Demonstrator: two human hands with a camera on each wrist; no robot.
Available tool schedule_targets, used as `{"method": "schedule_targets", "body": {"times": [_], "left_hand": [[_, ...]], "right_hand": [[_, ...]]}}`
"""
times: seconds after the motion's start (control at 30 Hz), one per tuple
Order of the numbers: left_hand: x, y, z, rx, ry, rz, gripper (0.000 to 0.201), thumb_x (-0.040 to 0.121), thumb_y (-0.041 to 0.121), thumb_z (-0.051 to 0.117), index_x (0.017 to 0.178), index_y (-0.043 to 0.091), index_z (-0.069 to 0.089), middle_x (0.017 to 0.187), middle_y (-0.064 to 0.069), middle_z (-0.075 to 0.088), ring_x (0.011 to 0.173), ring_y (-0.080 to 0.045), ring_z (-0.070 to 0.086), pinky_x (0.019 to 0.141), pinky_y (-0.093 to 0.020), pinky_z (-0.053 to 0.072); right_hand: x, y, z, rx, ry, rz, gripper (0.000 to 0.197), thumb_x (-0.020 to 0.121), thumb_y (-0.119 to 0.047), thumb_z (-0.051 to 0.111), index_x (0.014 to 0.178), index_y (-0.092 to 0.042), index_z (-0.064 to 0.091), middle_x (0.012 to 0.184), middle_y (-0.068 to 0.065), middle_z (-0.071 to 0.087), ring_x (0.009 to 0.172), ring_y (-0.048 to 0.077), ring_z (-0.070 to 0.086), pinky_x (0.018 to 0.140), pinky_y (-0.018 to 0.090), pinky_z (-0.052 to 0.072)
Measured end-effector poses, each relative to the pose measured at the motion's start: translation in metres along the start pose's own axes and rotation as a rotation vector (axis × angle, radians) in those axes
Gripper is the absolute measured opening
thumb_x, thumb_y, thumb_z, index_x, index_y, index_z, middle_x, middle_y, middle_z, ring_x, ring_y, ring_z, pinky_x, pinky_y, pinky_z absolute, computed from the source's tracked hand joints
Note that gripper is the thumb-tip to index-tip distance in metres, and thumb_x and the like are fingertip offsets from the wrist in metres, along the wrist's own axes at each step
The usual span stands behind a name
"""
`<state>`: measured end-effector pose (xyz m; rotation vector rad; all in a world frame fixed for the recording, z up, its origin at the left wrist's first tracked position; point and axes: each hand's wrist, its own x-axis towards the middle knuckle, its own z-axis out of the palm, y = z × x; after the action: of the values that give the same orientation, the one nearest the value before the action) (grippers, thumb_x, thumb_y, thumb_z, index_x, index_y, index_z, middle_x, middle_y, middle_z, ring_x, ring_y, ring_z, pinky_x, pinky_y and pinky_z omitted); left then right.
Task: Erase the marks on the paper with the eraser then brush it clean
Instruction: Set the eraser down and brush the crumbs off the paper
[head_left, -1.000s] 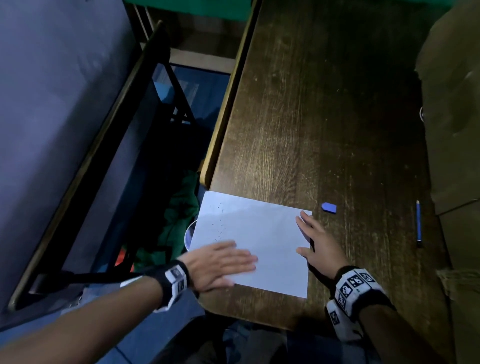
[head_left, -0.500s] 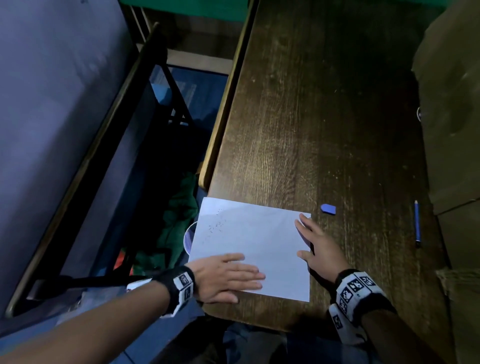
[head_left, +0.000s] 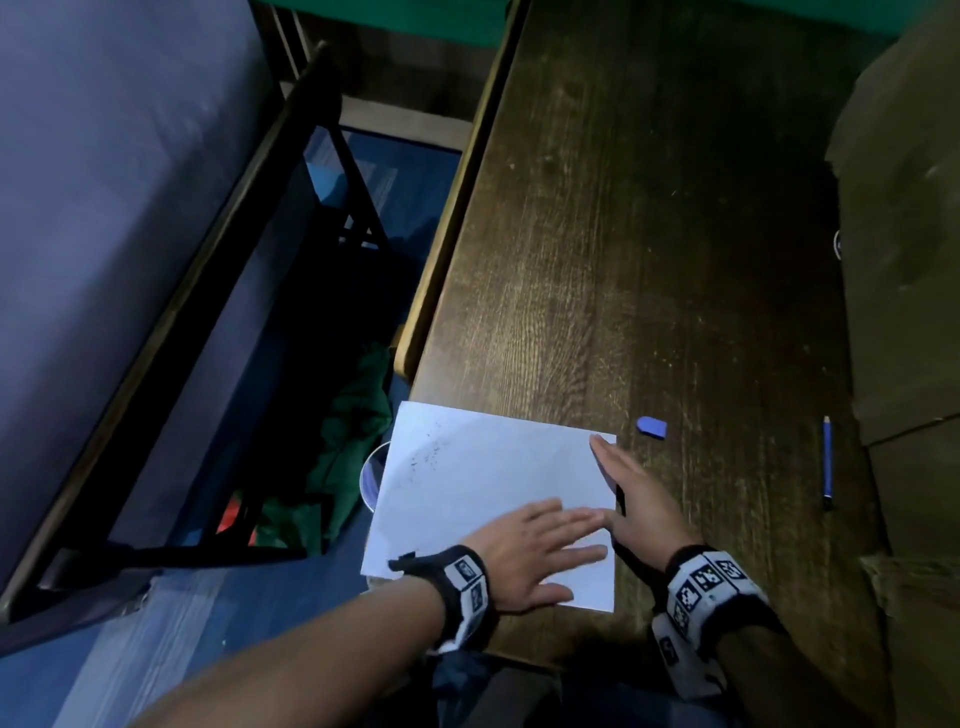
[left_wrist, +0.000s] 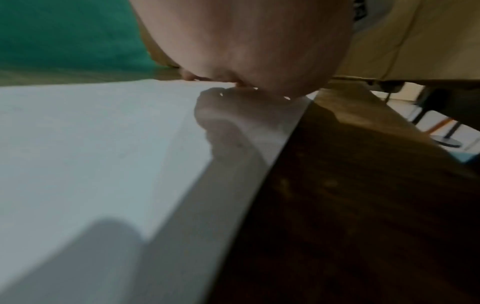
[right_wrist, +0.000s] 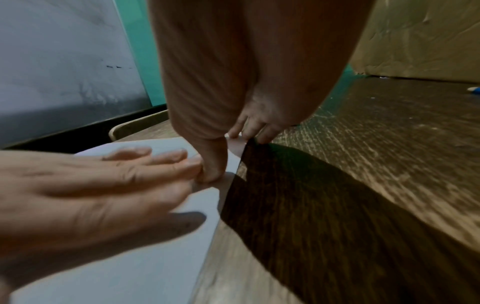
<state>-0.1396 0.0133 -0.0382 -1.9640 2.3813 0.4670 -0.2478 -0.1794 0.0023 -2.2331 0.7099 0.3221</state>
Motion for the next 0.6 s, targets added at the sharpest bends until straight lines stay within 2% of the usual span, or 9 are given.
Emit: {"method": "schedule_targets", "body": {"times": [0.07,0.1,0.2,0.27,0.33,0.43,0.47,0.5,0.6], "left_hand": [[0.002,-0.016,-0.005,-0.019,-0.001,-0.079,0.068,0.107,0.054,0.022,0.164,0.020,0.002,0.170,-0.001,-0.001,0.157,-0.017,-0.002,0.123,-0.039,-0.012],[0.000,-0.031,-0.009,-0.042,0.035,-0.174,0.068,0.107,0.053,0.018,0.163,0.018,0.003,0.170,-0.001,0.000,0.157,-0.017,0.000,0.123,-0.039,-0.012],[-0.009,-0.084,-0.023,0.011,0.096,-0.602,0.067,0.104,0.048,0.003,0.162,0.015,0.001,0.170,-0.003,0.002,0.157,-0.017,0.001,0.124,-0.041,-0.004],[-0.009,-0.097,-0.030,0.080,0.118,-0.787,0.065,0.103,0.044,-0.004,0.160,0.014,-0.005,0.170,-0.003,0.000,0.157,-0.018,-0.002,0.124,-0.043,-0.004],[0.008,-0.085,-0.034,0.033,0.123,-0.751,0.062,0.105,0.042,0.000,0.159,0.014,-0.008,0.170,-0.003,-0.005,0.156,-0.018,-0.007,0.123,-0.044,-0.009],[0.033,-0.038,-0.025,-0.116,0.087,-0.504,0.062,0.109,0.042,0.018,0.163,0.018,0.000,0.169,0.000,-0.007,0.156,-0.016,-0.005,0.125,-0.042,-0.008],[0.035,-0.028,-0.021,-0.118,0.076,-0.480,0.062,0.109,0.043,0.019,0.163,0.018,0.002,0.169,0.001,-0.006,0.156,-0.016,-0.003,0.125,-0.042,-0.006],[0.032,-0.026,-0.016,-0.120,0.094,-0.524,0.062,0.109,0.044,0.018,0.163,0.019,0.003,0.169,0.002,-0.005,0.156,-0.015,-0.002,0.125,-0.042,-0.004],[0.001,-0.043,-0.009,-0.123,0.169,-0.861,0.060,0.110,0.043,0.013,0.163,0.018,0.003,0.170,0.001,-0.003,0.156,-0.015,-0.003,0.125,-0.042,-0.001]], "right_hand": [[0.001,0.001,-0.004,0.001,-0.022,0.010,0.097,0.083,-0.011,0.076,0.155,-0.038,0.016,0.157,-0.023,0.021,0.140,0.000,0.028,0.108,0.020,0.027],[0.001,0.001,-0.005,-0.005,-0.030,0.006,0.100,0.082,-0.013,0.077,0.155,-0.038,0.014,0.158,-0.021,0.021,0.140,0.001,0.029,0.108,0.021,0.028],[0.000,0.002,-0.003,-0.009,-0.029,0.022,0.102,0.082,-0.014,0.078,0.156,-0.038,0.010,0.160,-0.016,0.022,0.143,0.007,0.029,0.109,0.022,0.026],[-0.001,0.002,-0.002,-0.022,-0.018,0.028,0.102,0.083,-0.015,0.077,0.156,-0.039,0.010,0.160,-0.015,0.023,0.143,0.009,0.029,0.109,0.023,0.025],[-0.001,0.002,-0.004,-0.025,-0.018,0.024,0.102,0.083,-0.015,0.077,0.155,-0.039,0.011,0.160,-0.016,0.023,0.144,0.009,0.029,0.110,0.022,0.025],[-0.001,0.002,-0.003,-0.031,-0.019,-0.009,0.099,0.081,-0.014,0.078,0.156,-0.034,0.016,0.159,-0.017,0.022,0.144,0.006,0.027,0.112,0.021,0.023],[0.000,0.002,-0.003,-0.052,-0.020,-0.023,0.097,0.081,-0.014,0.078,0.156,-0.033,0.018,0.159,-0.018,0.021,0.144,0.006,0.025,0.113,0.022,0.022],[0.000,0.003,-0.003,-0.077,-0.027,-0.038,0.094,0.081,-0.014,0.078,0.155,-0.032,0.022,0.158,-0.021,0.020,0.145,0.006,0.024,0.115,0.024,0.022],[-0.003,0.004,-0.005,-0.100,-0.050,-0.045,0.083,0.083,-0.012,0.076,0.151,-0.032,0.034,0.158,-0.025,0.017,0.145,0.003,0.021,0.114,0.022,0.020]]}}
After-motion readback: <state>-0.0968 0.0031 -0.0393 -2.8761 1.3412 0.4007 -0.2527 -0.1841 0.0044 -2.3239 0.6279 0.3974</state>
